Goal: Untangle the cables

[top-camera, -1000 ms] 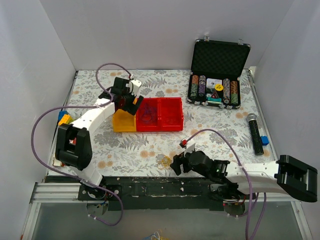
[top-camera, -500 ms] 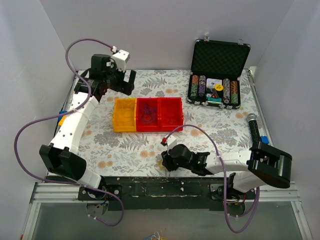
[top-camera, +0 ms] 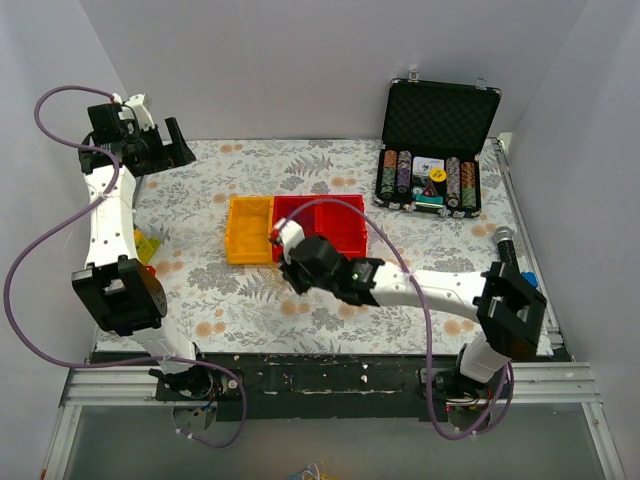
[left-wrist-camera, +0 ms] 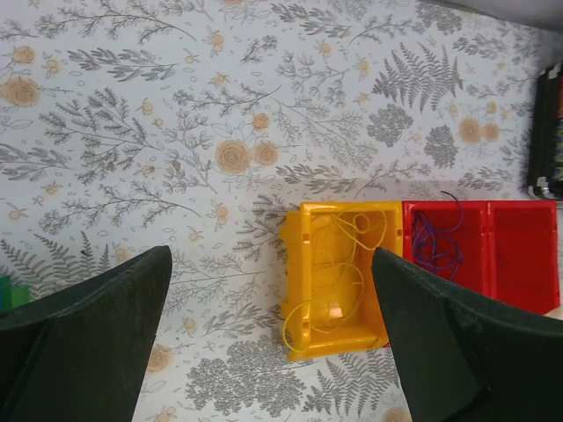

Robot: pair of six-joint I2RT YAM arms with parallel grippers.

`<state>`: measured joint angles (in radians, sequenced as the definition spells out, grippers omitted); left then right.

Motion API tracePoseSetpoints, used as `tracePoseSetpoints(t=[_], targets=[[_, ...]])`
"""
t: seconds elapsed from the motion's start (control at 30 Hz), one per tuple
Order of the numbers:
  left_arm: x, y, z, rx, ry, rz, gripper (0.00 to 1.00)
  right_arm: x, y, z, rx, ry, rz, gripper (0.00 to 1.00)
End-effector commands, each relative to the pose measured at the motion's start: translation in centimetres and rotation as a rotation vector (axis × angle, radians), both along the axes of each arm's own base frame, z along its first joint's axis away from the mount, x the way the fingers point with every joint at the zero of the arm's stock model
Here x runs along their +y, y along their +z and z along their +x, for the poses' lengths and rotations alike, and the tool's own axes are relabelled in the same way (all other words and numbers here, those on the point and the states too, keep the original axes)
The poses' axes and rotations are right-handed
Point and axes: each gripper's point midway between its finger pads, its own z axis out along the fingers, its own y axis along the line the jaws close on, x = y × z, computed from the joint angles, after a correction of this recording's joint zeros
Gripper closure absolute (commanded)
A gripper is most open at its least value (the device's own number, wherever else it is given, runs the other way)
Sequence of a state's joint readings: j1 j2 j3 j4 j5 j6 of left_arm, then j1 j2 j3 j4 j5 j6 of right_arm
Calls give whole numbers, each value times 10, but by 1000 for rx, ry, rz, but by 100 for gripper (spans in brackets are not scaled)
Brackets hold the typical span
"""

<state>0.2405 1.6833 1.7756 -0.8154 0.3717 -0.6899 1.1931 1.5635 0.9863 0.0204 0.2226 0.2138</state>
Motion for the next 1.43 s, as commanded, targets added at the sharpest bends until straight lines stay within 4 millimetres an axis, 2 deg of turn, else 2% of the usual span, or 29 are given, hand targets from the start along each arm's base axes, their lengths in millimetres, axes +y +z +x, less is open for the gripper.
tracePoseSetpoints(t=[0.0, 0.1, 0.23, 0.37, 0.47, 0.6, 0.7, 0.73, 0.8, 0.83, 0.93, 1.03, 1.1, 1.17, 1.3, 1.33, 1.4], targets=[[-20, 34, -15, -73, -58, -94, 2, 45, 78, 67, -120, -1, 99, 99], [-24, 32, -22, -70, -67, -106, 2, 73, 94, 107, -147, -6, 110, 99], [-26, 27, -32, -66, -69, -103, 2, 104, 88, 145, -124, -2, 106, 99], [-28, 27, -38, -81, -69, -102, 2, 123, 78, 169, -114, -2, 115, 99], [-29, 25, -40, -74, -66, -115, 2, 127, 68, 179, -99, -14, 113, 96], [-31, 26, -40, -81, -72, -122, 2, 124, 70, 181, -102, -27, 127, 65], [-31, 28, -40, -97, -74, -115, 2, 119, 88, 175, -109, -20, 158, 37], [-31, 29, -39, -103, -72, -115, 2, 115, 94, 172, -116, -22, 163, 35], [-32, 33, -42, -125, -77, -111, 2, 106, 112, 167, -138, -23, 188, 21], [-32, 32, -43, -132, -78, -108, 2, 100, 119, 164, -148, -28, 195, 18], [-28, 33, -46, -183, -30, -97, 2, 78, 145, 149, -166, -33, 233, 16], [-23, 31, -51, -222, 11, -73, 2, 46, 158, 128, -155, -47, 282, 16], [-20, 23, -53, -214, 34, -67, 2, 18, 145, 111, -118, -63, 279, 15], [-20, 18, -56, -194, 33, -66, 2, -6, 148, 96, -124, -80, 318, 15], [-24, 0, -57, -173, -31, -41, 2, -62, 134, 69, -114, -161, 302, 15], [-25, -4, -56, -161, -39, -47, 2, -79, 126, 62, -101, -192, 285, 15], [-28, -9, -55, -155, -41, -66, 2, -113, 128, 51, -114, -262, 301, 15]])
